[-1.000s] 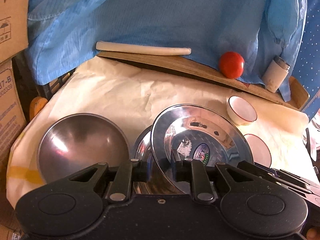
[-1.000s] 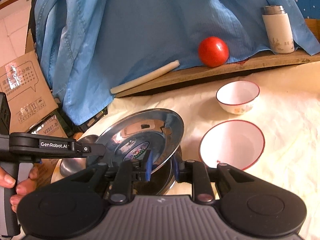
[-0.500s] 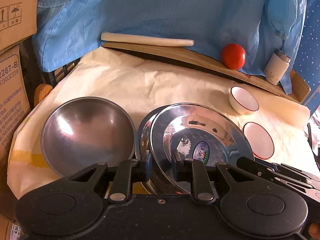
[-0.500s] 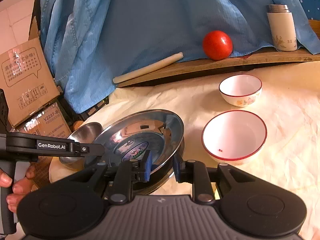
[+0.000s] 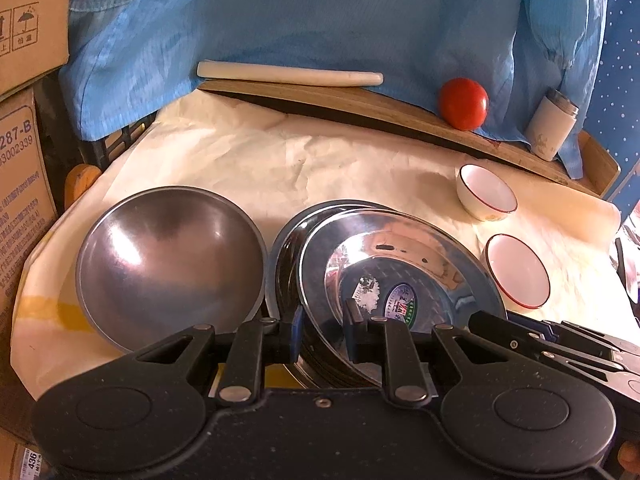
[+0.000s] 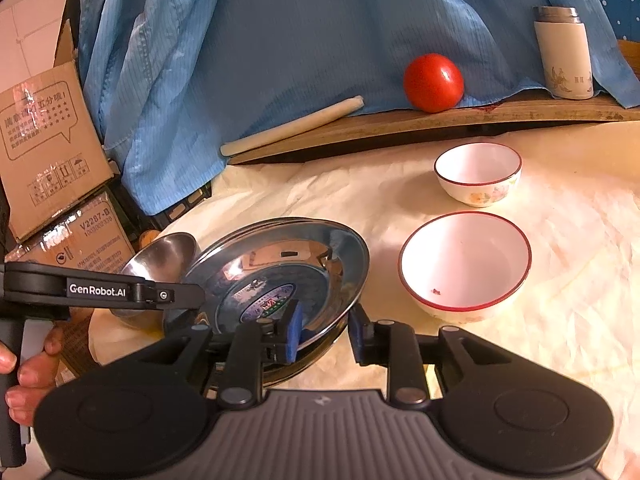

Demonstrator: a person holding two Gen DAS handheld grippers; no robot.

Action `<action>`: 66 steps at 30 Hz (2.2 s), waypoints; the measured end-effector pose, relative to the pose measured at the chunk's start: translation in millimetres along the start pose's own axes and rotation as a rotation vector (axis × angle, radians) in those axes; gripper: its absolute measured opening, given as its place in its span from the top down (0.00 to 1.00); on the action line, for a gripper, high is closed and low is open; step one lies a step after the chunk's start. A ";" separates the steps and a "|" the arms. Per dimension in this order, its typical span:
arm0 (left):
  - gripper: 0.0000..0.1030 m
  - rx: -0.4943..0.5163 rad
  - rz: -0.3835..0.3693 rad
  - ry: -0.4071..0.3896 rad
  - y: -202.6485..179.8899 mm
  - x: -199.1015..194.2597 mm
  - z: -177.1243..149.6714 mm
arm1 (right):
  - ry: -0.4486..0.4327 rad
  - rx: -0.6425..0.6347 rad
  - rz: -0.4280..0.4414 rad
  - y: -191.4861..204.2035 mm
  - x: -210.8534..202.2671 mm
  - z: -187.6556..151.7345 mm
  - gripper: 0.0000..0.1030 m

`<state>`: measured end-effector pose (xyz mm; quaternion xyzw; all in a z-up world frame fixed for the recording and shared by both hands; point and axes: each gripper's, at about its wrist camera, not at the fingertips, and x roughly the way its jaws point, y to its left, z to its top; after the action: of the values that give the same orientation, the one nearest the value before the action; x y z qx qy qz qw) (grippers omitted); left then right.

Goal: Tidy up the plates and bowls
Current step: 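Lower the small dark plate onto the stacked steel plates with both grippers, then open both grippers to release the plate on the stack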

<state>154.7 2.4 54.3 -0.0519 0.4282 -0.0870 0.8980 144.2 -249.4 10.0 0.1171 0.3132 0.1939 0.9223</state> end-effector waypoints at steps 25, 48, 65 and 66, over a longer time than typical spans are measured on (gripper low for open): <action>0.77 0.004 0.005 0.010 -1.8 3.3 -4.3 | -0.002 -0.056 -0.035 6.4 0.0 -4.0 0.69; 0.78 -0.008 -0.022 -0.009 1.9 -7.6 -8.5 | -0.024 -0.167 -0.102 19.3 7.5 -11.5 0.60; 0.68 -0.022 0.000 -0.095 10.5 -30.5 -11.5 | -0.074 -0.311 -0.200 50.5 18.0 -23.1 0.49; 0.67 -0.027 -0.001 -0.101 12.2 -32.5 -11.7 | -0.075 -0.315 -0.200 51.2 18.3 -23.7 0.47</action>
<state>126.9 20.6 69.6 -0.0685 0.3836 -0.0788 0.9176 128.2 -193.3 -0.9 -0.0531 0.2546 0.1434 0.9549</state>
